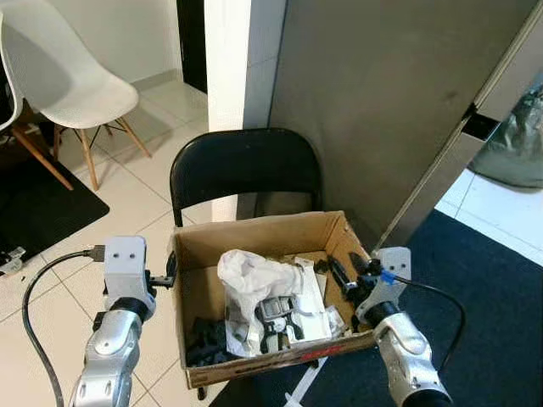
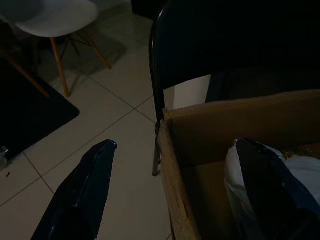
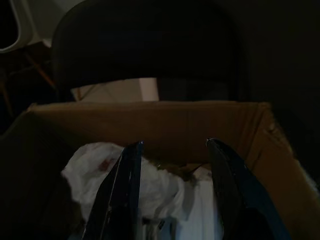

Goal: Picking trash to rubbish bin

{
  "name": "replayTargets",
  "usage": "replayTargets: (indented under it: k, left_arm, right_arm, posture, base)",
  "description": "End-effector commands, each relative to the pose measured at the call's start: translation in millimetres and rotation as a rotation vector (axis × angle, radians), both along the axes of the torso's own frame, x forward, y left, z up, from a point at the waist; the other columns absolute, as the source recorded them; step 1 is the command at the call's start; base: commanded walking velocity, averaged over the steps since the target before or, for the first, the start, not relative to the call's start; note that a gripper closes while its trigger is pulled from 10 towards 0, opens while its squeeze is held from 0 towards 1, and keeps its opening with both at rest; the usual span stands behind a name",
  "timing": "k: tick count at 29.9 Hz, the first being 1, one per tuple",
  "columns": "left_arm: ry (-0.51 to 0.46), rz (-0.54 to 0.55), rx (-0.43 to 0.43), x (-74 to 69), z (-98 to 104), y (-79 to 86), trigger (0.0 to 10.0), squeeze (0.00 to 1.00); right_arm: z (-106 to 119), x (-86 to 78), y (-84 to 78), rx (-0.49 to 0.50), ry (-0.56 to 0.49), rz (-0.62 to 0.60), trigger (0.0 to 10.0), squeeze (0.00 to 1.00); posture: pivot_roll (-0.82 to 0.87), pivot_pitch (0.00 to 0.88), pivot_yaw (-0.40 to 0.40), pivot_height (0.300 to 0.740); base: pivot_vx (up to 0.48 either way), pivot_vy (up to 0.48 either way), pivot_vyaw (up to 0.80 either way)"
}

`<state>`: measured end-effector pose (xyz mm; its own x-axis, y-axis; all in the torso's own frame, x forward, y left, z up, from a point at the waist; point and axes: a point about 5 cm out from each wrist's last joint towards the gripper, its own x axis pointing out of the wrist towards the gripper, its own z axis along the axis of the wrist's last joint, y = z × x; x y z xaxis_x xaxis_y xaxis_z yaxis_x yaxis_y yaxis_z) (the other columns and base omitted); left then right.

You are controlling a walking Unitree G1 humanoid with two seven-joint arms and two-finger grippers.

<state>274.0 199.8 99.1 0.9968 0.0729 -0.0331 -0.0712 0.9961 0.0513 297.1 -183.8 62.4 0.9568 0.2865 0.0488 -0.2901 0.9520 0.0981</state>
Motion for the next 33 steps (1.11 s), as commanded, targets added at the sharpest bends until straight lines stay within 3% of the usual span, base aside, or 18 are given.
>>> replayTargets:
  k: [1, 33]
  left_arm:
    - [0.007, -0.001, -0.019, -2.6, -1.0, -4.2, 10.0, 0.00]
    - [0.018, -0.053, -0.045, -0.9, -1.8, -10.7, 10.0, 0.00]
  right_arm:
    - [-2.2, -3.5, -1.3, 0.011, 0.014, 0.004, 10.0, 0.00]
    - [-11.4, -20.6, 10.9, 0.023, 0.082, 0.017, 10.0, 0.00]
  posture:
    - [0.04, 0.052, -0.065, 0.740]
    - [0.00, 0.090, -0.059, 0.740]
  base:
    - [0.000, 0.000, 0.00]
    - [0.000, 0.000, 0.00]
